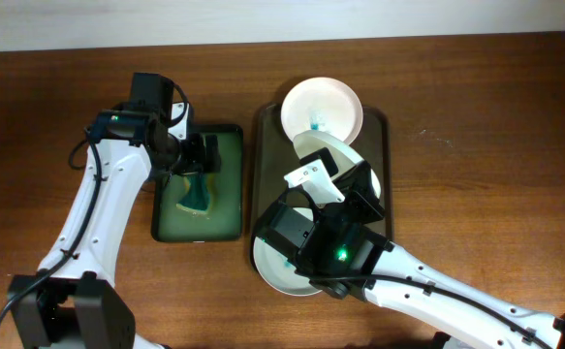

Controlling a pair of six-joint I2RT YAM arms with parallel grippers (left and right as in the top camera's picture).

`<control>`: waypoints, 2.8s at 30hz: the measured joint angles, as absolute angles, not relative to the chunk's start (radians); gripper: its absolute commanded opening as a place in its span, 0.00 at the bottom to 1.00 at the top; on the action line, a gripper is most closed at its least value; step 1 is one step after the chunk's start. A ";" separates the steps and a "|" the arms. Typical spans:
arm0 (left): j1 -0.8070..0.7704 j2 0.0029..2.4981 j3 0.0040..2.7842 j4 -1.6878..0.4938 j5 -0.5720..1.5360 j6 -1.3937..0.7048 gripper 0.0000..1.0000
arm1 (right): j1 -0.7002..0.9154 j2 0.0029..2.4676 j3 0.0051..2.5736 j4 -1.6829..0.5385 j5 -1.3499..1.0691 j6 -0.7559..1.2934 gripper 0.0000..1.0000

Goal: Clean dirty plates on tray and stack at the side
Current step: 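Lift the cleaned plate and place it right of the tray, then grasp the bottom plate rim with the right gripper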

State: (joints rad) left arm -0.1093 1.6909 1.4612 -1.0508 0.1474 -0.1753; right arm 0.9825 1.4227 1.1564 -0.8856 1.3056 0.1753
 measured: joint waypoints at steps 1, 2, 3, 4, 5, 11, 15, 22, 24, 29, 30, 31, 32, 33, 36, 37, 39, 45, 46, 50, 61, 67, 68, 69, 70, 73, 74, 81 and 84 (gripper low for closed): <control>-0.109 1.691 1.461 -1.051 0.147 -0.175 1.00 | 0.982 1.423 1.156 -0.885 1.306 0.176 0.04; -0.109 1.691 1.462 -1.051 0.147 -0.175 1.00 | 0.982 1.423 1.156 -0.886 1.307 0.175 0.04; -0.109 1.691 1.461 -1.051 0.147 -0.175 1.00 | 0.982 1.423 1.157 -0.886 1.309 0.176 0.04; -0.109 1.691 1.462 -1.051 0.147 -0.175 1.00 | 0.982 1.423 1.156 -0.886 1.309 0.175 0.04; -0.109 1.691 1.461 -1.051 0.147 -0.175 1.00 | 0.982 1.423 1.156 -0.886 1.309 0.176 0.04; -0.109 1.691 1.462 -1.051 0.147 -0.175 0.99 | 0.955 1.423 1.157 -0.886 1.308 0.263 0.04; -0.109 1.691 1.462 -1.051 0.147 -0.175 1.00 | 0.736 1.422 1.158 -0.883 1.119 0.379 0.04; -0.109 1.691 1.462 -1.052 0.150 -0.175 1.00 | 0.096 1.419 1.158 -0.885 0.264 0.237 0.04; -0.109 1.691 1.462 -1.052 0.151 -0.175 1.00 | -0.116 1.419 1.158 -0.885 -0.001 0.201 0.04; -0.109 1.691 1.462 -1.051 0.150 -0.175 1.00 | -0.487 1.448 1.159 -0.879 -0.175 0.214 0.04; -0.109 1.691 1.462 -1.052 0.151 -0.175 1.00 | -0.547 1.478 1.160 -0.873 -0.176 0.227 0.04; -0.109 1.691 1.462 -1.051 0.151 -0.175 1.00 | -0.574 1.503 1.160 -0.870 -0.174 0.237 0.04; -0.109 1.691 1.462 -1.052 0.151 -0.175 0.99 | -0.596 1.536 1.161 -0.867 -0.171 0.241 0.04; -0.109 1.691 1.462 -1.052 0.151 -0.175 0.99 | -0.613 1.573 1.161 -0.866 -0.170 0.249 0.04; -0.109 1.691 1.462 -1.052 0.150 -0.175 0.99 | -0.635 1.704 1.161 -0.867 -0.173 0.262 0.44; -0.109 1.691 1.462 -1.052 0.151 -0.175 0.99 | -0.635 1.736 1.161 -0.868 -0.176 0.266 0.46; -0.109 1.691 1.462 -1.052 0.151 -0.175 1.00 | -0.635 1.742 1.160 -0.871 -0.180 0.286 0.47; -0.109 1.691 1.462 -1.051 0.150 -0.175 0.99 | -0.548 1.496 1.161 -0.936 -0.293 0.296 0.52; -0.109 1.691 1.462 -1.051 0.151 -0.175 0.99 | -0.503 1.446 1.161 -0.955 -0.303 0.285 0.52; -0.109 1.691 1.462 -1.052 0.151 -0.175 1.00 | -0.185 1.301 1.167 -1.068 -0.333 0.203 0.52; -0.109 1.691 1.462 -1.051 0.151 -0.175 0.99 | 0.367 1.633 0.962 -0.844 -0.270 0.111 0.11; -0.109 1.691 1.462 -1.052 0.151 -0.175 1.00 | 0.363 1.723 0.969 -0.804 -0.262 0.113 0.04; -0.109 1.691 1.462 -1.052 0.151 -0.175 1.00 | 0.359 1.719 0.976 -0.807 -0.255 0.120 0.04; -0.109 1.691 1.462 -1.051 0.150 -0.175 1.00 | 0.349 1.713 0.987 -0.809 -0.238 0.134 0.04; -0.109 1.691 1.462 -1.052 0.151 -0.175 0.99 | 0.333 1.706 1.002 -0.810 -0.214 0.154 0.04; -0.109 1.691 1.462 -1.052 0.151 -0.175 1.00 | 0.260 1.678 1.060 -0.785 -0.126 0.241 0.04; -0.109 1.691 1.462 -1.052 0.150 -0.175 1.00 | 0.239 1.674 1.072 -0.759 -0.109 0.272 0.04; -0.109 1.691 1.462 -1.052 0.151 -0.175 0.99 | 0.223 1.673 1.087 -0.737 -0.064 0.386 0.31; -0.109 1.691 1.462 -1.052 0.151 -0.175 0.99 | 0.245 1.673 1.087 -0.751 -0.064 0.391 0.38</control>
State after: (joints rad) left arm -0.1093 1.6909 1.4624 -1.0515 0.1509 -0.1753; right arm 0.2447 1.6726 1.0866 -0.7509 -0.0635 0.3912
